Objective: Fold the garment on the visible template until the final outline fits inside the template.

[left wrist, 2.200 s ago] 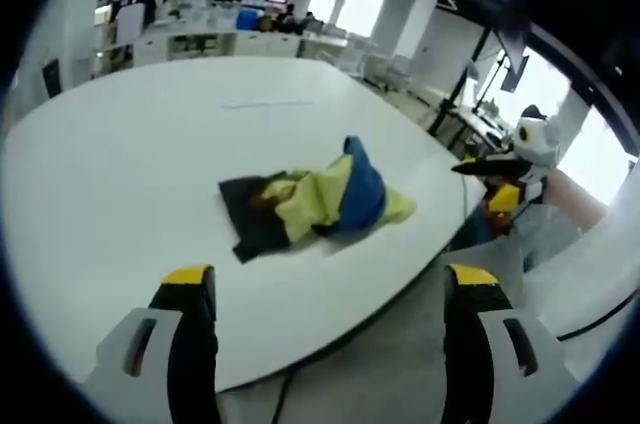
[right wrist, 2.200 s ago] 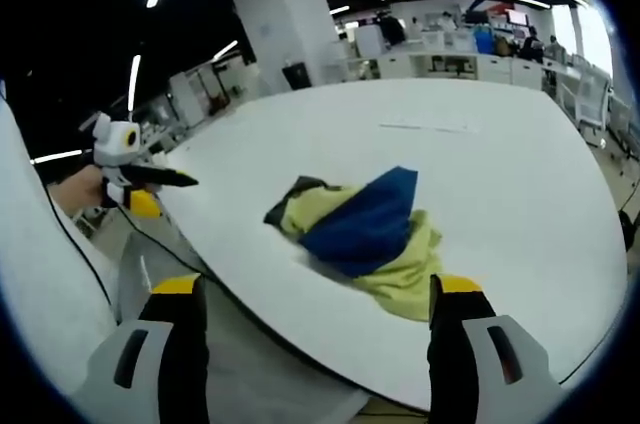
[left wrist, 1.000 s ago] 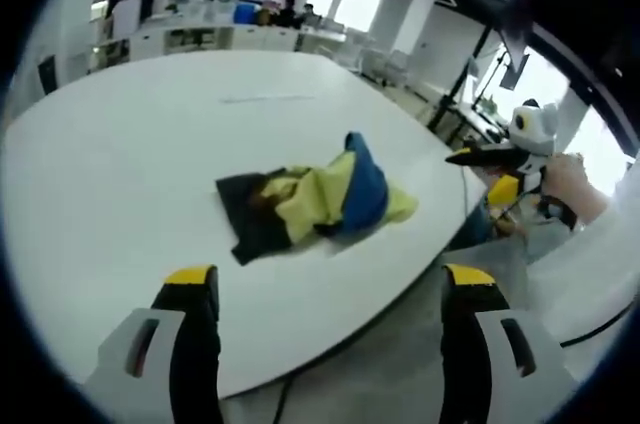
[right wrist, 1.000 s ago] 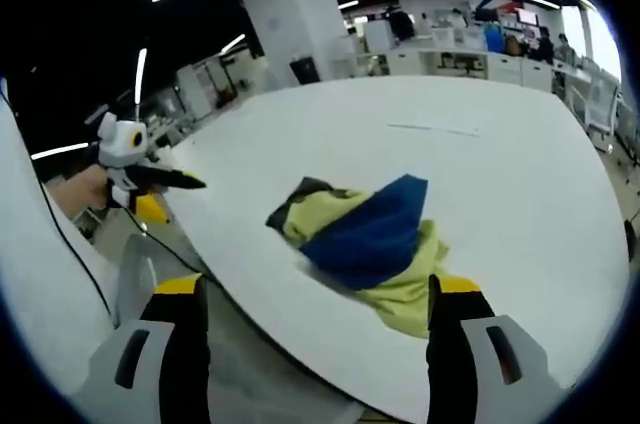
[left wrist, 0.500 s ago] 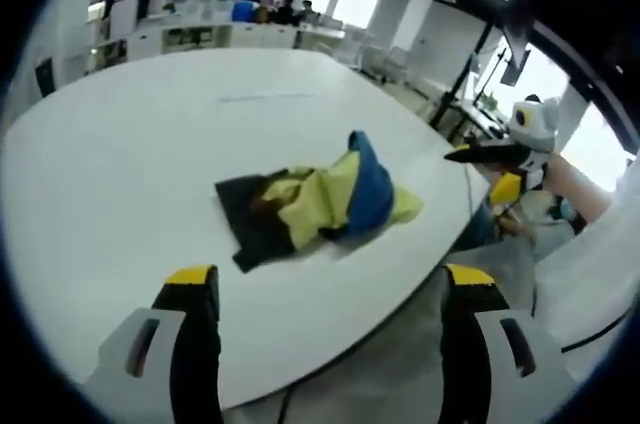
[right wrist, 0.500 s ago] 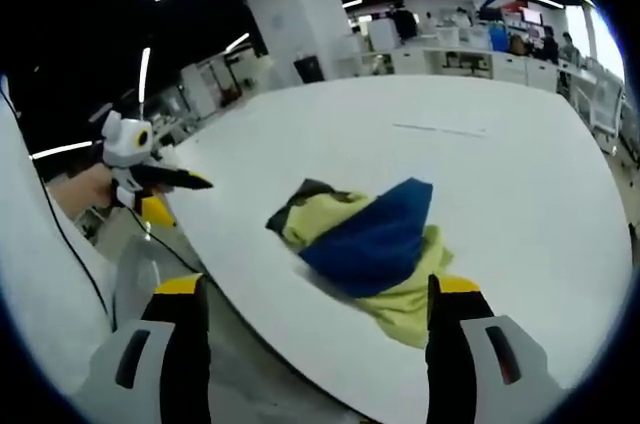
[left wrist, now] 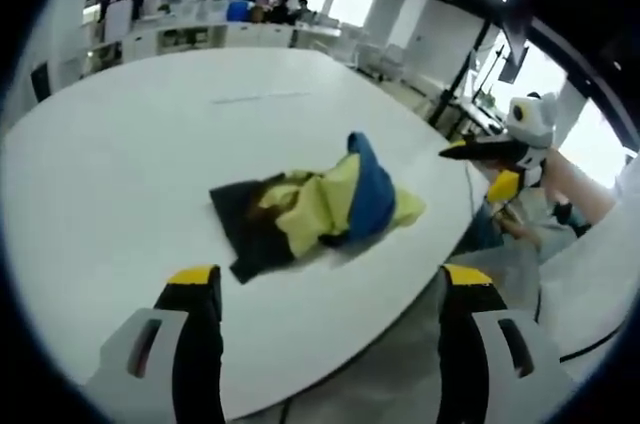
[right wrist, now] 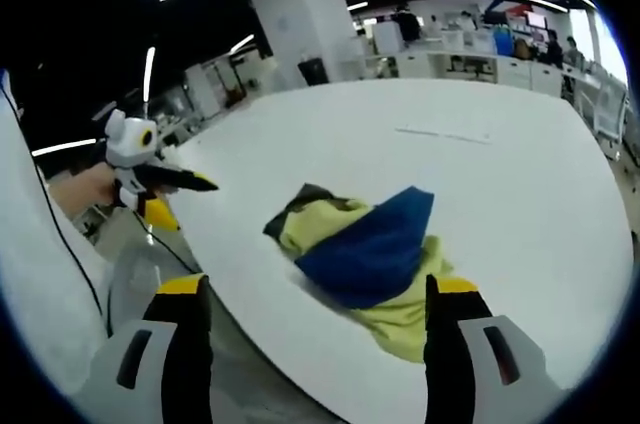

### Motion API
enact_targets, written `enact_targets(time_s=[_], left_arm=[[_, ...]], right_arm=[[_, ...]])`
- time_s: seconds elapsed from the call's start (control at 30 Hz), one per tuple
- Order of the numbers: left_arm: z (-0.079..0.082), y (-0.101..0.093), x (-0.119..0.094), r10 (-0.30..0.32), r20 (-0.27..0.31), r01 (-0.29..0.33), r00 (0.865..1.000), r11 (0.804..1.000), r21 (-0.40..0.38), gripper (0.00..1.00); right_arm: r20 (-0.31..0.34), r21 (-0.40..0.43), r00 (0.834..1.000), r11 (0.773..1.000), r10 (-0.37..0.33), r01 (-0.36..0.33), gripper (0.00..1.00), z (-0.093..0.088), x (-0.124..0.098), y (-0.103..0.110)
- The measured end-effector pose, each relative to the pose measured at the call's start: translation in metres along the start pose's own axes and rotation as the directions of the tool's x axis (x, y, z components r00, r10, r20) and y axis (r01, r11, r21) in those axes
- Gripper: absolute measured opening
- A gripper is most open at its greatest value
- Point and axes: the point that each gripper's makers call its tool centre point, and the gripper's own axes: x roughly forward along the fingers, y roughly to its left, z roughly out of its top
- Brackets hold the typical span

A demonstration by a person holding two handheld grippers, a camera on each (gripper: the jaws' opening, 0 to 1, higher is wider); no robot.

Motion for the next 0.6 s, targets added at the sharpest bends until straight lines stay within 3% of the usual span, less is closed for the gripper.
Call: enact_targets(time_s=[0.6], left_arm=[[0.003,0.012,0.008,-0.003,-0.004,0.003,1.0,1.0,-0.007,0.84]], right_arm=[[-0.003,-0.017,0.999,0.999,0.035,-0.035,0.87,0.013,0.017,-0.002]])
